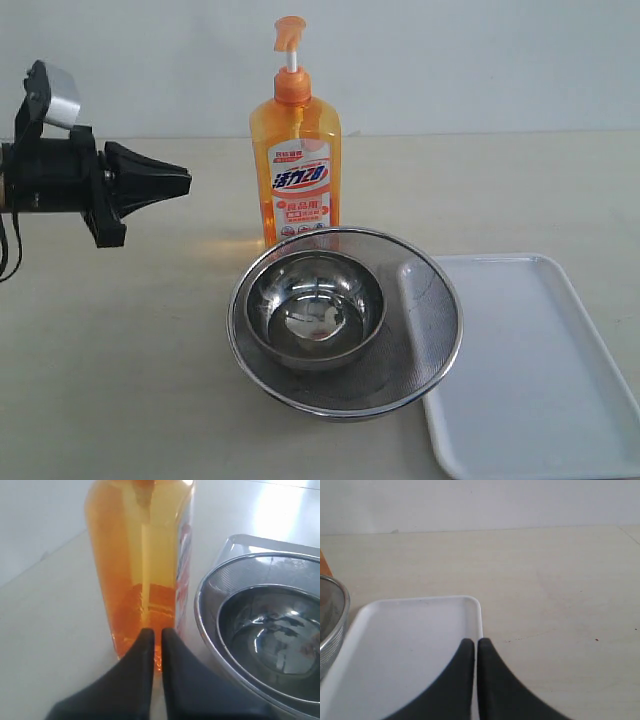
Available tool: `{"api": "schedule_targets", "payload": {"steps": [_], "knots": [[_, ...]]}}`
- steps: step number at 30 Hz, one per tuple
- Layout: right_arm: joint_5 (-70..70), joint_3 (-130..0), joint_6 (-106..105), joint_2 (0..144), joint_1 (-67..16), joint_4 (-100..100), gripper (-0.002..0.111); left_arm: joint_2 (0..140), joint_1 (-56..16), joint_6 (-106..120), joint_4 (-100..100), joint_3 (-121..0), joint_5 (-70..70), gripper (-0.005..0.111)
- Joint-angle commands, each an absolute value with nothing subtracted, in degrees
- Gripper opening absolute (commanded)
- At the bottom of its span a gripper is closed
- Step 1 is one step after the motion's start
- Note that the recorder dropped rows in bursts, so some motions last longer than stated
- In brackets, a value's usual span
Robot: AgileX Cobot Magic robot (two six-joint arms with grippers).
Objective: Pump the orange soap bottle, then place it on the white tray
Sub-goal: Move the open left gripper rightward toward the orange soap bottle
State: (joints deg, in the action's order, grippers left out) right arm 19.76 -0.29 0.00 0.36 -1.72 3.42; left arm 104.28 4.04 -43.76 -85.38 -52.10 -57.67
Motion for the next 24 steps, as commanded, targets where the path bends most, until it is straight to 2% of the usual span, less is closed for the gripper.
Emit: {"api": "schedule_targets", "payload": {"steps": [1, 4, 9, 24], "knots": [[19.2, 0.0, -0.4, 0.0, -1.7, 3.2, 0.000, 106.9, 4.4, -46.8, -87.4, -57.7, -58.6, 0.005], [19.2, 0.0, -0.4, 0.0, -1.7, 3.2, 0.000, 110.2, 4.4, -50.0, -87.9, -61.1, -59.9, 0.005], [19.2, 0.0, -0.4, 0.0, -1.7, 3.2, 0.000, 115.4, 4.4, -48.5, -87.6, -63.1, -70.0, 0.005], [19.2, 0.0, -0.4, 0.0, -1.7, 3.2, 0.000, 117.3, 4.4, -46.8, -86.0, -63.0, -70.0, 0.005]]}}
